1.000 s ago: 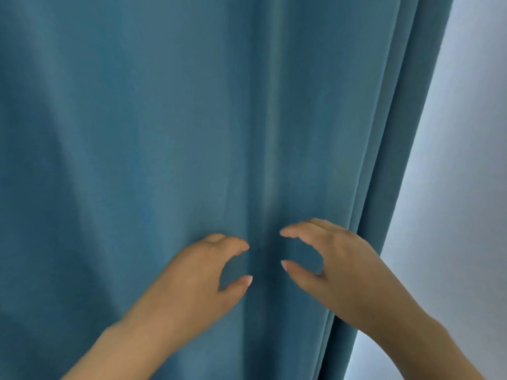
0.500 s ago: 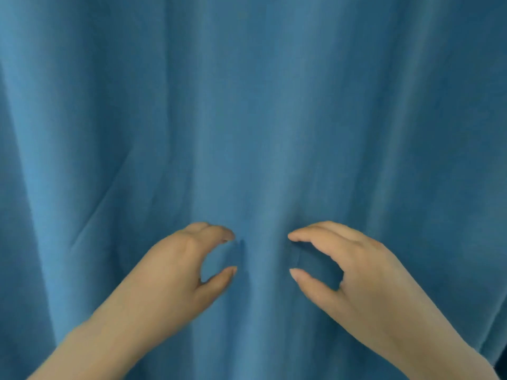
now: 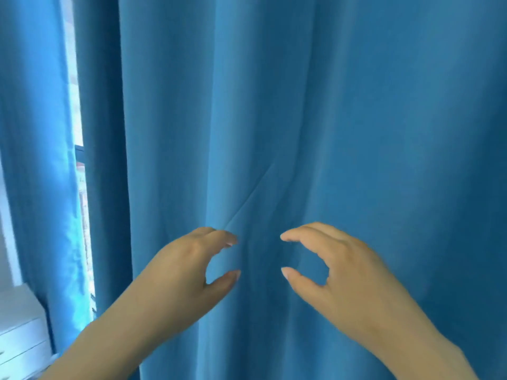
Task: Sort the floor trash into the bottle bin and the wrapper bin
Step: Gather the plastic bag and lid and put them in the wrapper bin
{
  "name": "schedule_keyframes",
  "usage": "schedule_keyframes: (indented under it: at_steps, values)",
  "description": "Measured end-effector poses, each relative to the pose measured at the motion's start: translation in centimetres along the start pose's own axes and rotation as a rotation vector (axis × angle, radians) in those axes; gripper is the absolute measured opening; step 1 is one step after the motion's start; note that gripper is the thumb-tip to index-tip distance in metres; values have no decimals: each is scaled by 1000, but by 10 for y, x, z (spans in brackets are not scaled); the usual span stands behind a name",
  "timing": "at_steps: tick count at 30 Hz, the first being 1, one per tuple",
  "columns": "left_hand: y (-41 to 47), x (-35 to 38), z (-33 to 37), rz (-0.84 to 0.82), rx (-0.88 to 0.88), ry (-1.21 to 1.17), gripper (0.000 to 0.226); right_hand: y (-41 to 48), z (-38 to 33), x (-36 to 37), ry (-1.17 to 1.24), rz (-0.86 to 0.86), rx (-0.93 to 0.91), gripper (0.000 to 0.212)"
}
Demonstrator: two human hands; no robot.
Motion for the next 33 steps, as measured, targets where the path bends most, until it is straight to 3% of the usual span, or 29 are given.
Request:
schedule_keyframes:
  at_steps: [9,22,33]
  values:
    - [-36,-54,-74,68,-143,86,39,69,-84,16,35,-1,-163,36]
    - [-120,-144,-250,130,-329,134,40,179,-247,110,109,-80,-304,36]
    - [-173,-149,-384,110,-512,118,47,262,-342,214,172,-249,-425,37]
Point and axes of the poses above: each hand's wrist, its own y-axis towards the middle knuckle, its own x-axis out of the palm, z = x × y, the point moved 8 cm from there along y, towards the middle knuckle, and after that the axes turned 13 degrees about -z, right-handed, at the moved point
